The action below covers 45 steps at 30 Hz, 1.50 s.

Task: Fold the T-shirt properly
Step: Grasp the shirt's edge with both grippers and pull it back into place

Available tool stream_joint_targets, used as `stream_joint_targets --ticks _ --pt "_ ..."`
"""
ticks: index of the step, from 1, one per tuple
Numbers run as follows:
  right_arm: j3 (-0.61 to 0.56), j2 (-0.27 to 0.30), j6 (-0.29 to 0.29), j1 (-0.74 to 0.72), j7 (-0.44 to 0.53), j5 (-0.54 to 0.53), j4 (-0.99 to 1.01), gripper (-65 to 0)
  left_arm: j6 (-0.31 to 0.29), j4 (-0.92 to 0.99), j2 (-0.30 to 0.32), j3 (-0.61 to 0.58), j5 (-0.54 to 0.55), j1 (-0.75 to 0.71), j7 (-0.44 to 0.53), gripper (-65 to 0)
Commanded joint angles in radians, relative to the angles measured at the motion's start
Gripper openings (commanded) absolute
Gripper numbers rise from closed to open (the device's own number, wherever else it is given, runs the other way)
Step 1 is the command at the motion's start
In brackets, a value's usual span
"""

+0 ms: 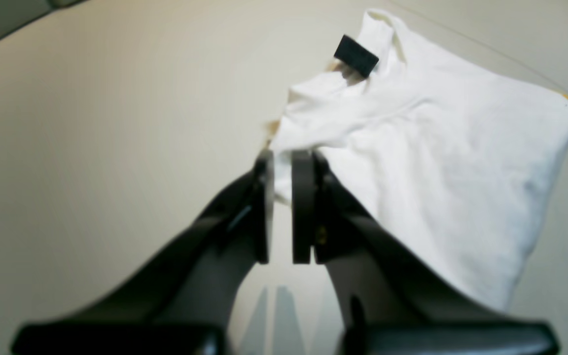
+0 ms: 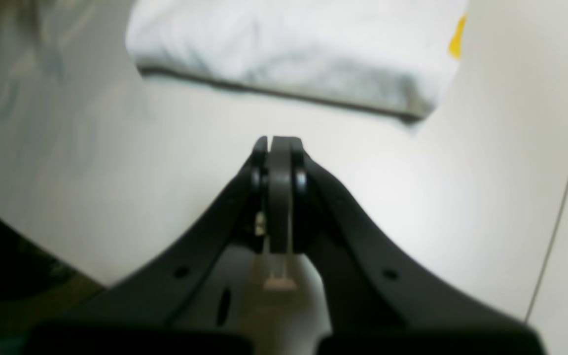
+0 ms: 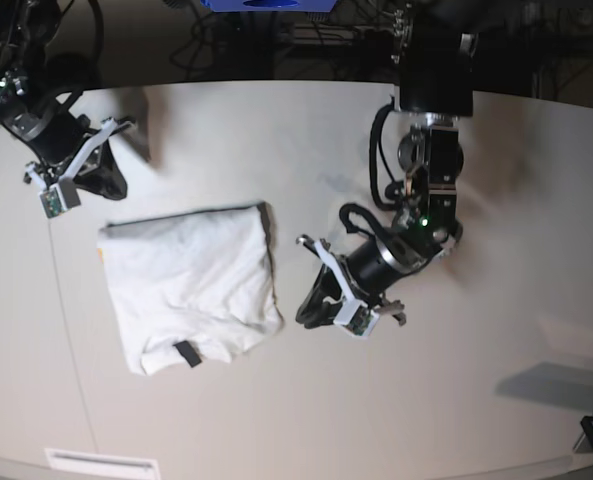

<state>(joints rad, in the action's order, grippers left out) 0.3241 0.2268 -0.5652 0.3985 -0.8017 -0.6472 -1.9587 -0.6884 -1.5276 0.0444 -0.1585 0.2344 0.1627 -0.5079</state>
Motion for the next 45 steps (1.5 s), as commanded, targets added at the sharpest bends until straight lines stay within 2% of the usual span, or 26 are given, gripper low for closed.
stream_joint_targets --ticks 1,5,9,11,13,14,21,31,35,38,41,45 --pt "0.004 0.01 -0.003 -0.025 0.032 -0.013 -0.015 -64.9 -0.01 -0.054 -0.007 -0.008 0.018 -0.013 0.021 -59.3" --pt "0.004 0.009 -0.003 -0.103 0.008 -0.016 -0.014 -64.9 -0.01 -0.162 -0.007 -0.008 0.026 -0.127 0.022 -59.3" --pt "0.004 -0.002 -0.006 -0.197 -0.034 -0.02 0.015 -64.9 -0.01 -0.19 -0.019 -0.013 0.027 -0.182 0.022 -59.3" --pt "0.004 -0.014 -0.042 -0.243 -0.04 -0.02 0.06 -64.9 -0.01 -0.185 -0.034 -0.031 0.027 -0.194 0.022 -59.3" --pt "0.005 -0.016 -0.123 -0.278 -0.045 -0.02 0.117 -64.9 -0.01 -0.179 -0.038 -0.066 0.027 -0.196 0.022 -59.3" --pt "0.007 -0.025 -0.133 -0.293 -0.045 -0.02 0.147 -64.9 -0.01 -0.178 -0.038 -0.088 0.026 -0.191 0.022 -59.3" --pt "0.013 -0.04 -0.133 -0.358 -0.034 -0.02 0.345 -64.9 -0.01 -0.086 -0.082 -0.151 0.016 -0.124 0.024 -59.3" --pt "0.013 -0.02 -0.133 -0.411 -0.006 -0.012 0.45 -64.9 -0.01 0.085 -0.157 -0.154 0.016 -0.03 0.025 -59.3" --pt "0.007 -0.013 -0.133 -0.416 0.066 -0.012 0.577 -64.9 -0.01 0.238 -0.182 -0.155 0.016 0.015 0.025 -59.3" --pt "0.007 -0.013 -0.133 -0.41 0.086 -0.012 0.658 -64.9 -0.01 0.339 -0.179 -0.201 0.016 0.034 0.058 -59.3" --pt "0.007 -0.017 -0.133 -0.379 0.087 -0.012 0.668 -64.9 -0.01 0.41 -0.14 -0.252 0.015 0.033 0.139 -59.3" --pt "0.007 -0.022 -0.133 -0.33 0.086 -0.018 0.623 -64.9 -0.01 0.46 -0.085 -0.267 0.015 0.033 0.151 -59.3"
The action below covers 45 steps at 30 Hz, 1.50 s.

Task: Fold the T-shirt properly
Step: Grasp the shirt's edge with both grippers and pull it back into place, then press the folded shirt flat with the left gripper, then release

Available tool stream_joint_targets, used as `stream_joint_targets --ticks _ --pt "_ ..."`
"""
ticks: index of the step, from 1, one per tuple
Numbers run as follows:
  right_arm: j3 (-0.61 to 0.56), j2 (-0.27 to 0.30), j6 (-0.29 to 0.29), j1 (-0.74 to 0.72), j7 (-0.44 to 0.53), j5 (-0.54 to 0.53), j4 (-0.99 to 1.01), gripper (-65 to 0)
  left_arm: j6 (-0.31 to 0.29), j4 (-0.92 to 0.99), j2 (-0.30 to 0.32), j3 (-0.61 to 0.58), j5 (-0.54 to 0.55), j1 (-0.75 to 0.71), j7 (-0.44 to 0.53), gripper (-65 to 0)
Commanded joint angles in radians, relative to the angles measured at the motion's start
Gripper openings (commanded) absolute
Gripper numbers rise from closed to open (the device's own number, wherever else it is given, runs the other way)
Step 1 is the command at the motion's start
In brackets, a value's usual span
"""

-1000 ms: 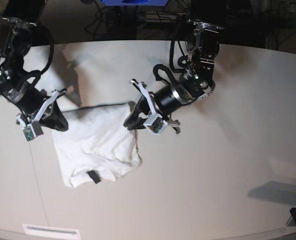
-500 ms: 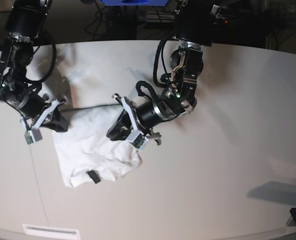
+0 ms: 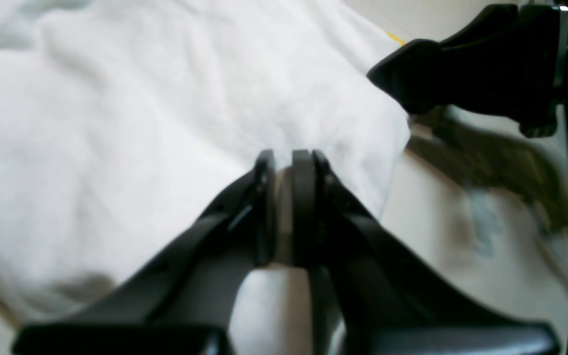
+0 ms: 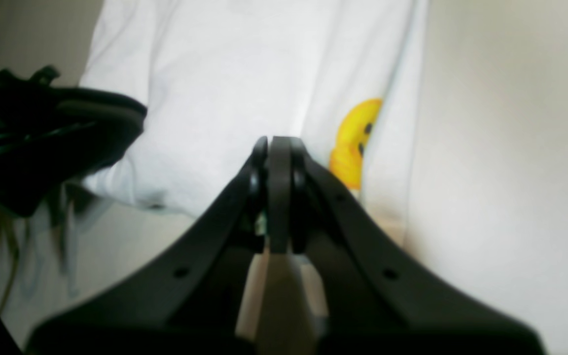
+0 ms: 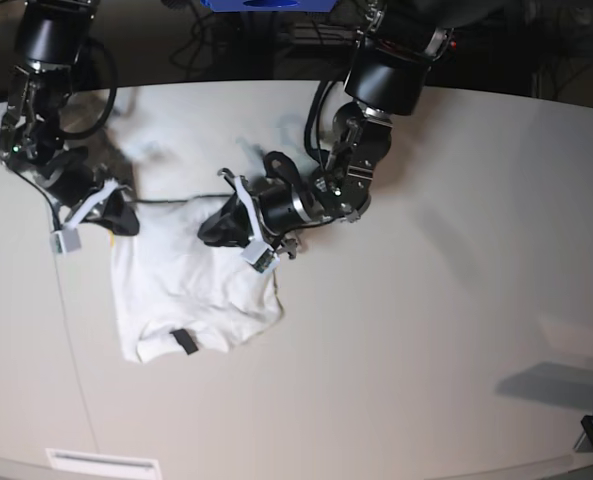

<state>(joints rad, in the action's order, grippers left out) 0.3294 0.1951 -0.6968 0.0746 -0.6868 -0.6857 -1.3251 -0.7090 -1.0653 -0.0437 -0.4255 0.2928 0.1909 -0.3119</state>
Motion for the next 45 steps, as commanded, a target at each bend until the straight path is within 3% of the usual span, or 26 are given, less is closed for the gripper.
stream_joint_targets --ticks 1,11,16,24,26,33,45 --pt "0.001 0.008 -0.001 0.004 -0.029 0.021 -0.023 -64.9 0.011 -0.002 0.014 0.003 -0.043 0.005 -0.045 -59.3" --pt "0.001 -0.033 -0.001 0.13 -0.034 0.024 -0.166 -64.9 0.011 -0.019 0.118 0.006 -0.042 0.003 -0.045 -59.3" --pt "0.0 -0.039 -0.001 0.164 -0.037 0.025 -0.23 -64.9 0.011 -0.105 0.13 0.007 -0.042 -0.057 -0.051 -59.3" --pt "0.001 -0.041 -0.001 0.184 -0.107 0.021 -0.388 -64.9 0.011 -0.24 0.16 0.01 -0.04 -0.1 -0.057 -59.3" --pt "0.004 -0.041 -0.001 0.181 -0.146 0.025 -0.465 -64.9 0.021 -0.307 0.179 0.034 -0.037 -0.103 -0.106 -59.3" --pt "0.006 -0.032 -0.001 0.057 -0.27 0.028 -0.589 -64.9 0.041 -0.504 0.16 0.101 -0.033 -0.077 -0.189 -59.3" --pt "-0.002 -0.026 -0.001 -0.103 -0.307 0.028 -0.373 -64.7 0.041 -0.407 0.028 0.099 -0.04 -0.049 -0.215 -59.3"
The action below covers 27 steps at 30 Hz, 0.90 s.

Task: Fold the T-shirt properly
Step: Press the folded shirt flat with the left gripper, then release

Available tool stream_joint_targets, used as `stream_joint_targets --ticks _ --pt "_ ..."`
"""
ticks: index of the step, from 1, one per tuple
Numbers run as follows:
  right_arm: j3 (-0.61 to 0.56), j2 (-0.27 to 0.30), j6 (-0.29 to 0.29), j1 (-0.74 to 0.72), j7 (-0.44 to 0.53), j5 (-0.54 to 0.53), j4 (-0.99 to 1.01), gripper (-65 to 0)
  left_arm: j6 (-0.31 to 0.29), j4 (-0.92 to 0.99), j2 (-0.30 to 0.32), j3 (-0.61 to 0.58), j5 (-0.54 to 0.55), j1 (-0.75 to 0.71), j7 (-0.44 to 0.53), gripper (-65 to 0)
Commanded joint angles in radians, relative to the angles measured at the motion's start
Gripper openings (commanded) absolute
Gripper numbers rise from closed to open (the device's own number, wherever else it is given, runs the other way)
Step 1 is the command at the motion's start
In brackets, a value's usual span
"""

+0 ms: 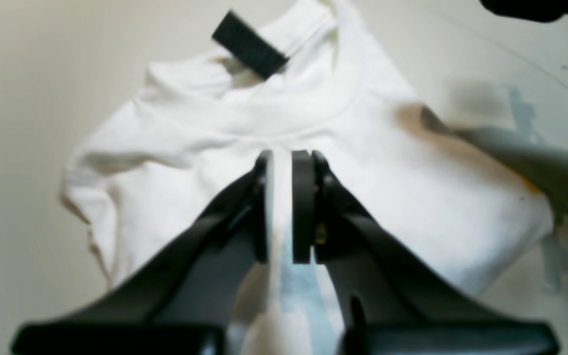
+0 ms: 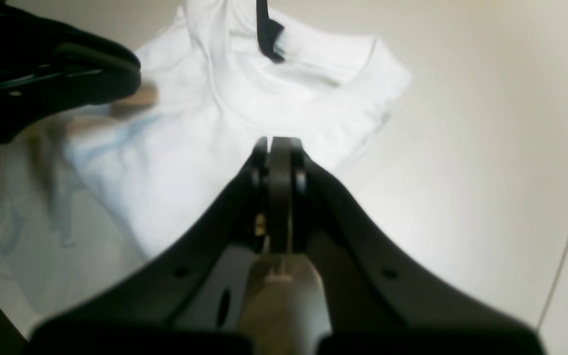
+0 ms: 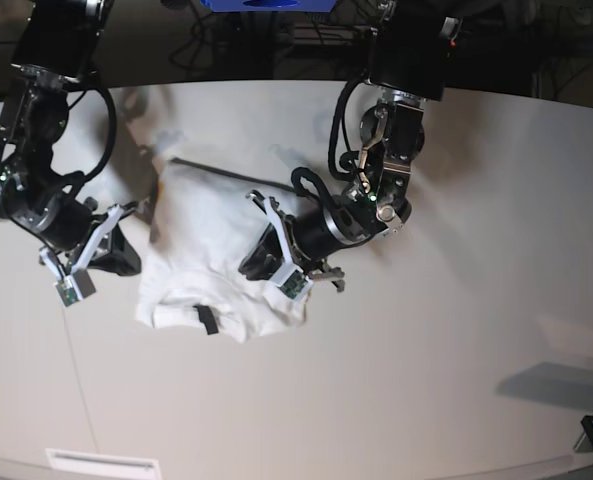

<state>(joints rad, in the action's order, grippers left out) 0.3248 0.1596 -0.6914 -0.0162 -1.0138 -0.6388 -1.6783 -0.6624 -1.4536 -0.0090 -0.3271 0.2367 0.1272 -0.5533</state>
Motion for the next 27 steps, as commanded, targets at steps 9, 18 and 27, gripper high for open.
stream_joint_targets --ticks 9,18,27 --pt "0.003 0.011 -0.007 -0.009 0.026 -0.019 0.019 -64.7 -0.004 -0.029 0.019 0.015 0.016 -0.064 0.026 -59.3" --pt "0.004 0.01 -0.007 -0.009 0.028 -0.026 0.017 -64.7 -0.004 -0.065 0.022 0.015 0.016 -0.179 0.025 -59.3" --pt "0.004 0.01 -0.007 0.014 0.026 -0.026 0.016 -64.7 0.0 -0.189 0.048 0.016 0.016 -0.237 0.023 -59.3"
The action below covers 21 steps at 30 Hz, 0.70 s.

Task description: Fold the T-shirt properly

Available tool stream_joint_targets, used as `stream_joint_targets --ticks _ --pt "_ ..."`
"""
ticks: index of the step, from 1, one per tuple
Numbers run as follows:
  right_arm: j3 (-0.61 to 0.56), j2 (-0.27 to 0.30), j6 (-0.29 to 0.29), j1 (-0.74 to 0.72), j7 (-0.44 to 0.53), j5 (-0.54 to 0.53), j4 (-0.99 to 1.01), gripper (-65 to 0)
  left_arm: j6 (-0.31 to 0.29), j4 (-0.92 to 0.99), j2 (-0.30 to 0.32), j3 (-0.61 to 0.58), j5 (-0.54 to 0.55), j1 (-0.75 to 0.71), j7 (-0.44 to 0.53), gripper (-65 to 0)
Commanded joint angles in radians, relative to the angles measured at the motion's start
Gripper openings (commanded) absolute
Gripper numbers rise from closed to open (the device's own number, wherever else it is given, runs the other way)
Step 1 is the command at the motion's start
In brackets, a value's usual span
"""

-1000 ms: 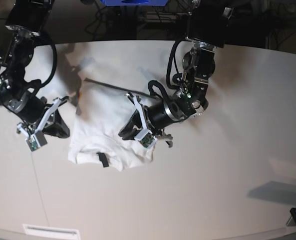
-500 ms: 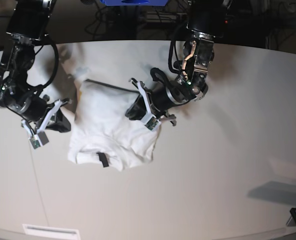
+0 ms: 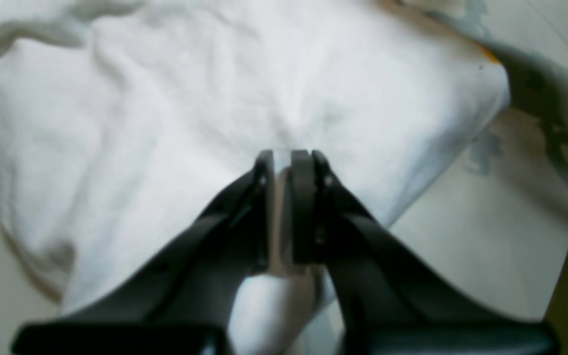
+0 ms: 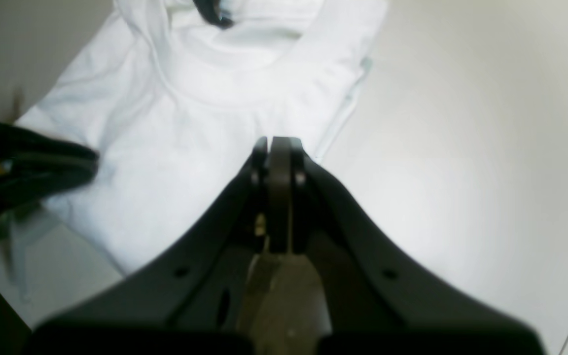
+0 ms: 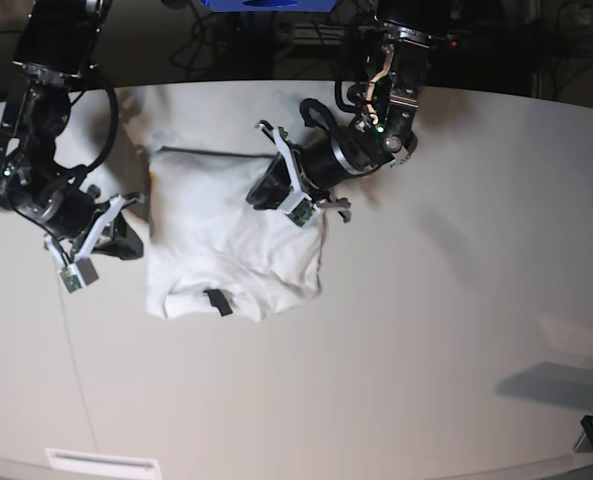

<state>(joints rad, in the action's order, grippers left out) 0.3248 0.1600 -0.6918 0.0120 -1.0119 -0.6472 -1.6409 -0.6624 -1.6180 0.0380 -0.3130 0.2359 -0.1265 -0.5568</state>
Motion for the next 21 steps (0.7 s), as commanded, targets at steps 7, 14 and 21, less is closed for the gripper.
stream_joint_targets --ticks 7,14,21 --pt "0.006 0.006 -0.006 0.156 0.305 0.062 -0.227 -64.7 0.077 -0.163 0.043 0.065 0.015 0.031 0.063 -59.3" --pt "0.01 -0.035 -0.006 0.297 0.624 0.396 -0.246 -64.7 0.079 -0.216 0.05 0.14 -0.26 -0.115 0.355 -59.3" --pt "0.044 -0.184 -0.006 0.415 1.082 0.758 -0.209 -65.0 0.105 -0.229 0.047 0.205 -0.448 -0.315 0.691 -59.5"
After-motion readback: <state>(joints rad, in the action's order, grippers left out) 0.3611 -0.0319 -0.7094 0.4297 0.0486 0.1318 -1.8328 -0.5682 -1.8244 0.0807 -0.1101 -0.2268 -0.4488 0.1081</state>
